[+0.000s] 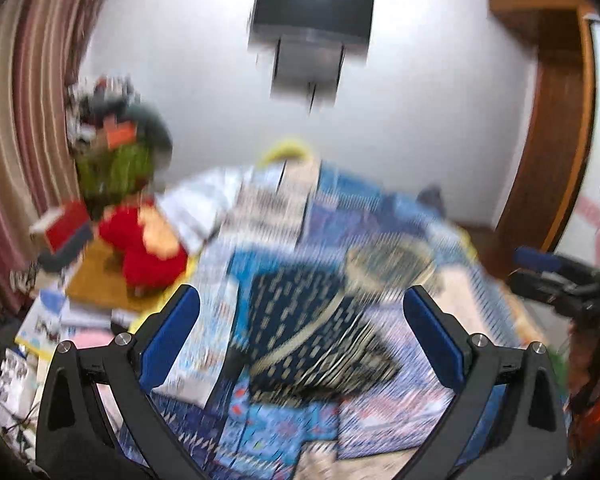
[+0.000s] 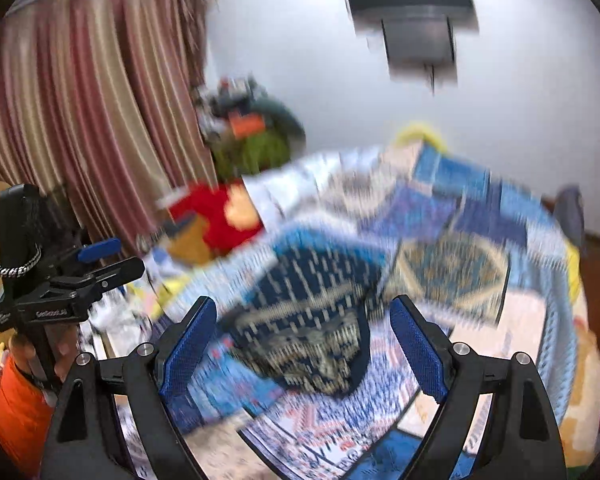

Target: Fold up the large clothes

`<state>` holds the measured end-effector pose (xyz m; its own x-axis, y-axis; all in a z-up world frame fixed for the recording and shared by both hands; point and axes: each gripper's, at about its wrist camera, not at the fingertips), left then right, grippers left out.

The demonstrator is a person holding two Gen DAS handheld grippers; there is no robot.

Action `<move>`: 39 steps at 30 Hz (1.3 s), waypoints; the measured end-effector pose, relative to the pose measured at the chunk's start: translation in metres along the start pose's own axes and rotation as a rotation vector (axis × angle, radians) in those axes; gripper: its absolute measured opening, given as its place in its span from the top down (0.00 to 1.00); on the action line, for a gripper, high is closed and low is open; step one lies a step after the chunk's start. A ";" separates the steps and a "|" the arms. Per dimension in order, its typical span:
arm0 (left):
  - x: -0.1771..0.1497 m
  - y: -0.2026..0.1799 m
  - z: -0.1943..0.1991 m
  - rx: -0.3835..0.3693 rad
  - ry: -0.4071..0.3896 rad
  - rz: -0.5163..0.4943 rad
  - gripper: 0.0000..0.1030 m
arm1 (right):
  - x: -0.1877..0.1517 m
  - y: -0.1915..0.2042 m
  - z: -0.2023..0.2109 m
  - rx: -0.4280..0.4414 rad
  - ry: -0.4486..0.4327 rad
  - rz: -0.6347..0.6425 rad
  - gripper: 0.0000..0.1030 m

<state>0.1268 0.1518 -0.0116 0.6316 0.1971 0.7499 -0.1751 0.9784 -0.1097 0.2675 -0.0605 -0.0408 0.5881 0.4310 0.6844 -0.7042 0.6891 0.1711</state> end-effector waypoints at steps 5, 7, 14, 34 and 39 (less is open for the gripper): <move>-0.004 -0.030 0.065 -0.010 -0.197 -0.036 0.00 | -0.005 0.027 0.070 0.031 -0.201 -0.006 0.15; -0.009 -0.039 0.081 -0.011 -0.244 -0.036 0.00 | -0.012 0.038 0.092 0.021 -0.270 -0.002 0.15; -0.035 -0.056 0.104 0.040 -0.304 -0.036 0.00 | -0.039 0.066 0.125 -0.057 -0.380 0.018 0.14; -0.048 -0.059 0.089 0.053 -0.272 -0.034 0.00 | -0.061 0.074 0.116 -0.168 -0.338 -0.011 0.00; -0.046 -0.053 0.083 0.056 -0.258 -0.015 0.00 | -0.061 0.072 0.113 -0.171 -0.333 -0.015 0.00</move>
<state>0.0442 0.0861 0.0144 0.4226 0.1534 0.8933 -0.2134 0.9747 -0.0664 0.1354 -0.1030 0.0102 0.4165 0.2263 0.8805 -0.6033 0.7934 0.0815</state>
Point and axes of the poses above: each gripper's, at about its wrist camera, not at the fingertips, and z roughly against the way its jaws point, y to its left, x to its top, and after that the axes turned 15 degrees about y, right-handed
